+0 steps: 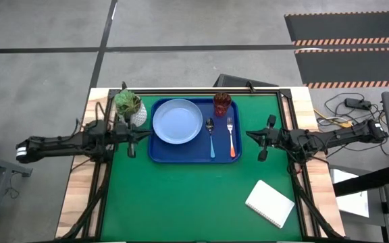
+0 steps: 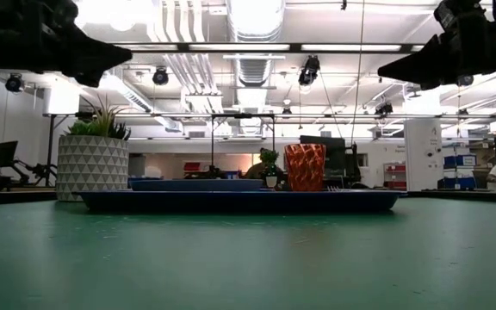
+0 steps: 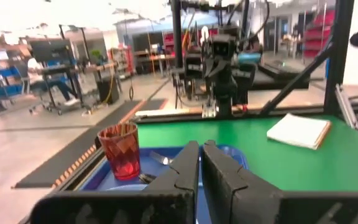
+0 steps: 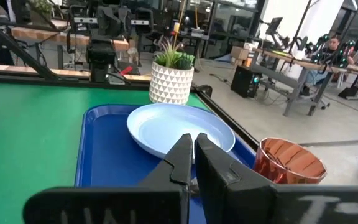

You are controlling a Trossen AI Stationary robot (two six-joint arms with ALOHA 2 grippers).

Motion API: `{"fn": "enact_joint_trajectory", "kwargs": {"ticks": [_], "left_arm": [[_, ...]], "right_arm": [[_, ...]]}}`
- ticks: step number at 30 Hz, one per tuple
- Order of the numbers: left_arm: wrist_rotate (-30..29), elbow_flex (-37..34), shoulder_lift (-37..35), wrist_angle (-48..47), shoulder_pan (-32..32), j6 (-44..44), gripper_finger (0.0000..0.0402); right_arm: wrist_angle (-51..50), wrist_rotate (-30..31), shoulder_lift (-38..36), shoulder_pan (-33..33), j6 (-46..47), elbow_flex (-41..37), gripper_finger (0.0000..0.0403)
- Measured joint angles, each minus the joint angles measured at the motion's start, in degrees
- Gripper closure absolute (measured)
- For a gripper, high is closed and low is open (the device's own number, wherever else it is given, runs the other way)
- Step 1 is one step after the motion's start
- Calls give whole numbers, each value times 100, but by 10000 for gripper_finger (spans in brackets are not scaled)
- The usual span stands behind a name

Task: Pick and place plate/cup/fork/spoon on tray
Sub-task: Return to Home Position

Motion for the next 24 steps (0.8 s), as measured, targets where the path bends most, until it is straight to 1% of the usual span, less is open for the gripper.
{"fn": "enact_joint_trajectory", "kwargs": {"ticks": [6,12,17,24], "left_arm": [[1,-273,-620,-15,0,-11,402],[1,-335,-1098,-490,0,-182,402],[1,-335,-1384,-828,0,-300,402],[1,-341,-1609,-1118,0,-308,402]], "right_arm": [[-39,-2,-160,0,-117,-10,394],[-249,7,-438,0,-153,-13,394],[-392,7,-739,0,-186,-17,394],[-830,13,-1191,0,-172,-24,394]]}}
